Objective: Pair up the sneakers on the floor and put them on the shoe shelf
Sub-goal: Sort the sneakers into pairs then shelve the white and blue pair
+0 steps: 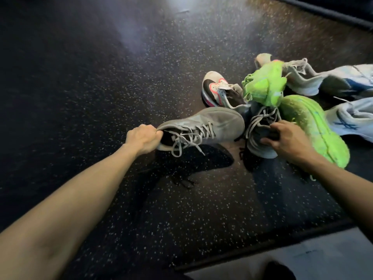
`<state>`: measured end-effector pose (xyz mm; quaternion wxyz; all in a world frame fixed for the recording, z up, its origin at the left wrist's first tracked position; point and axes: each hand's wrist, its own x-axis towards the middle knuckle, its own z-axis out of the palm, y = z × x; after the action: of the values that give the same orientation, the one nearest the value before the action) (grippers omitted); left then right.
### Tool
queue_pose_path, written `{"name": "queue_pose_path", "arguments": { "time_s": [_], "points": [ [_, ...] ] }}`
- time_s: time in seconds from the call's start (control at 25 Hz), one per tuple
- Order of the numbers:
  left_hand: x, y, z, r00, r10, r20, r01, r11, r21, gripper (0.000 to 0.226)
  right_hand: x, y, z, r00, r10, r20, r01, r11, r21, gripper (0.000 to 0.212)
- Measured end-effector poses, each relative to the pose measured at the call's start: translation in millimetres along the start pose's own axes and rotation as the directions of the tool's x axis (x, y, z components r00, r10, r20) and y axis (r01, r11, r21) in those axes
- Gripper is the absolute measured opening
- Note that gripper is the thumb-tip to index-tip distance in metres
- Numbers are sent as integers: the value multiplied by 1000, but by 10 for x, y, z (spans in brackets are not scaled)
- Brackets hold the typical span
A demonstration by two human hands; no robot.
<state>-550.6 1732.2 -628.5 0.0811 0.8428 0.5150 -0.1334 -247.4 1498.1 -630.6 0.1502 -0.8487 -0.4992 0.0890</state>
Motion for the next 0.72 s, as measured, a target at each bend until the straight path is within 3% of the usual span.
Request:
{"name": "queue_pose_path", "arguments": {
  "time_s": [0.16, 0.32, 0.48, 0.72],
  "points": [
    [-136, -194, -4, 971, -233, 48, 237, 938, -251, 49, -138, -256, 51, 999, -12, -39, 12, 1000, -19, 29],
    [-254, -236, 34, 910, -386, 150, 404, 743, -534, 46, -226, -440, 107, 989, 2, -147, -6, 1000, -27, 24],
    [-299, -223, 42, 857, -416, 305, 487, 459, -743, 35, -213, -543, -40, 959, -77, -274, 52, 994, -95, 21],
    [-474, -111, -52, 821, -340, 458, 555, 291, -779, 33, -53, -834, -237, 919, -274, -283, 242, 960, -143, 19]
  ]
}}
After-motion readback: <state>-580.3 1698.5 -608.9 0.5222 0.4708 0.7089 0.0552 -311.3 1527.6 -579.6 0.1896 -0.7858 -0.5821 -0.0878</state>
